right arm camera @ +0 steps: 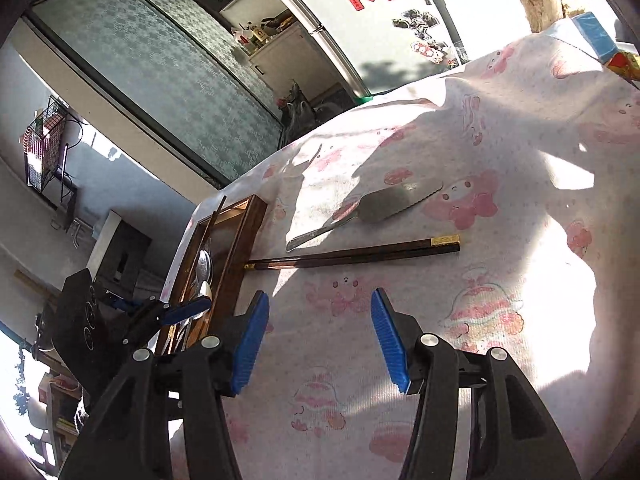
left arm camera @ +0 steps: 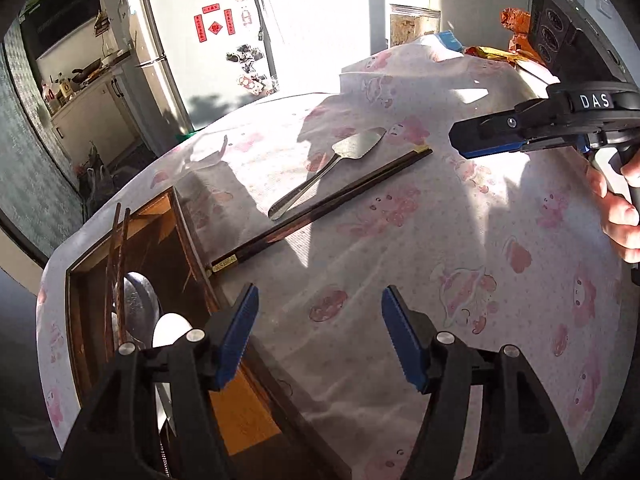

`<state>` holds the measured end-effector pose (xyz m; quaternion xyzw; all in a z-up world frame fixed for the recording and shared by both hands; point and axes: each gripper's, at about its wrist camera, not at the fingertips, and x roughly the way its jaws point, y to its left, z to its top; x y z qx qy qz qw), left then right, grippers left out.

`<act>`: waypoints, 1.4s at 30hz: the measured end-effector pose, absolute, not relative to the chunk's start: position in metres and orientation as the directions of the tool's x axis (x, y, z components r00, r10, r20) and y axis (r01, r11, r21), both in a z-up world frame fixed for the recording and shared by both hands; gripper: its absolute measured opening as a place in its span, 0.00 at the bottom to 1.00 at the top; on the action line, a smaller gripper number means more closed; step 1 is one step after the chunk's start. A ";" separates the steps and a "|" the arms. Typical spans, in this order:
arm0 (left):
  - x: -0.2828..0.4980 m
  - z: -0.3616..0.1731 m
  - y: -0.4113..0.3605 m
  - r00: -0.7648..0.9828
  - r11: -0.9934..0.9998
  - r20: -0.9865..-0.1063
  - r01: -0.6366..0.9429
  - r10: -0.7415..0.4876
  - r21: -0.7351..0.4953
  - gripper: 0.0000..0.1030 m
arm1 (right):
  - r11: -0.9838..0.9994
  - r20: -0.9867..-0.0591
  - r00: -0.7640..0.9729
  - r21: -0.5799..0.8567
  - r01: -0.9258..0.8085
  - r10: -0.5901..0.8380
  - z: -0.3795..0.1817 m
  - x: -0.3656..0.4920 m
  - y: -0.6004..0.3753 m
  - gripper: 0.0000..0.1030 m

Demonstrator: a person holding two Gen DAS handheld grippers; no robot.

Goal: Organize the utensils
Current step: 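Reach the right tool to a third chopstick and close on it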

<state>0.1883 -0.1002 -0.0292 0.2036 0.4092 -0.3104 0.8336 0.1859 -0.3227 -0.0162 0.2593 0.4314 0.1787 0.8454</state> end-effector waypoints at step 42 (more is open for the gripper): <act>0.247 -0.066 -0.127 0.390 0.736 -0.870 0.676 -0.302 0.047 0.63 | 0.735 -0.598 0.564 0.678 -0.024 0.570 -0.056 0.218 -0.364 0.55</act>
